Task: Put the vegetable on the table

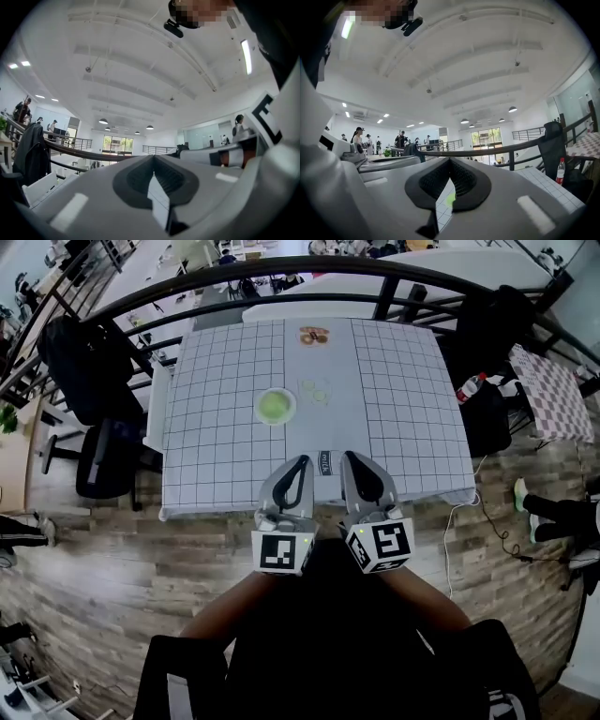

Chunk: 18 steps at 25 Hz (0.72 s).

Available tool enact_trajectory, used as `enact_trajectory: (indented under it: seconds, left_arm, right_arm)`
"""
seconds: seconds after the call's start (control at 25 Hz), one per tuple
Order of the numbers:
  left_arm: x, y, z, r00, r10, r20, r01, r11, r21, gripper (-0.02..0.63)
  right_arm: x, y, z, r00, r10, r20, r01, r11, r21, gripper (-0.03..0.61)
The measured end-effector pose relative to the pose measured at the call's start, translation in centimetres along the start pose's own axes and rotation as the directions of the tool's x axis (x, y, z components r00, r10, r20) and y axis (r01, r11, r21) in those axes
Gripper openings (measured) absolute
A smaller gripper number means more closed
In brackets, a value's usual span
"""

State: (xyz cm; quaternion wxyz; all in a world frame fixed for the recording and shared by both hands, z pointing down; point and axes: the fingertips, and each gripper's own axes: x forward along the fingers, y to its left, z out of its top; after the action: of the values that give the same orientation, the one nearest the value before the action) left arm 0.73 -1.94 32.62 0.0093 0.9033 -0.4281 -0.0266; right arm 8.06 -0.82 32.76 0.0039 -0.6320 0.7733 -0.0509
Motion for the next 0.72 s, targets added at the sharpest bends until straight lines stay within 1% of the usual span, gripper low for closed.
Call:
enact_trajectory:
  seconds: [0.08, 0.16, 0.32, 0.52, 0.64, 0.72]
  left_arm:
    - [0.4, 0.7, 0.4, 1.000, 0.009, 0.023, -0.009, 1.000, 0.009, 0.008]
    - [1.0, 0.9, 0.8, 0.999, 0.006, 0.043, -0.007, 1.000, 0.023, 0.008]
    - [1.9, -0.3, 1.3, 0.997, -0.042, 0.065, 0.040, 0.999, 0.034, 0.008]
    - [3.0, -1.9, 1.5, 0.991, -0.095, 0.091, 0.094, 0.995, 0.017, 0.008]
    - [3.3, -2.5, 1.4, 0.991, -0.111, 0.081, 0.108, 0.993, 0.037, 0.008]
    - [3.3, -3.0, 1.5, 0.990, -0.120, 0.073, 0.118, 0.992, 0.033, 0.008]
  right_arm:
    - [0.2, 0.2, 0.4, 1.000, 0.012, 0.006, -0.011, 1.000, -0.026, -0.005]
    - [0.3, 0.0, 0.7, 1.000, 0.004, 0.010, -0.003, 0.999, -0.047, -0.005]
    - [-0.2, -1.3, 1.5, 0.998, -0.052, 0.028, 0.055, 0.995, -0.089, -0.005]
    - [-1.4, -2.4, 2.3, 0.994, -0.099, 0.054, 0.105, 0.984, -0.142, -0.005]
    - [-1.9, -3.3, 2.3, 0.990, -0.128, 0.056, 0.135, 0.980, -0.145, -0.003]
    - [-2.4, -4.0, 2.2, 0.987, -0.149, 0.051, 0.155, 0.978, -0.141, -0.005]
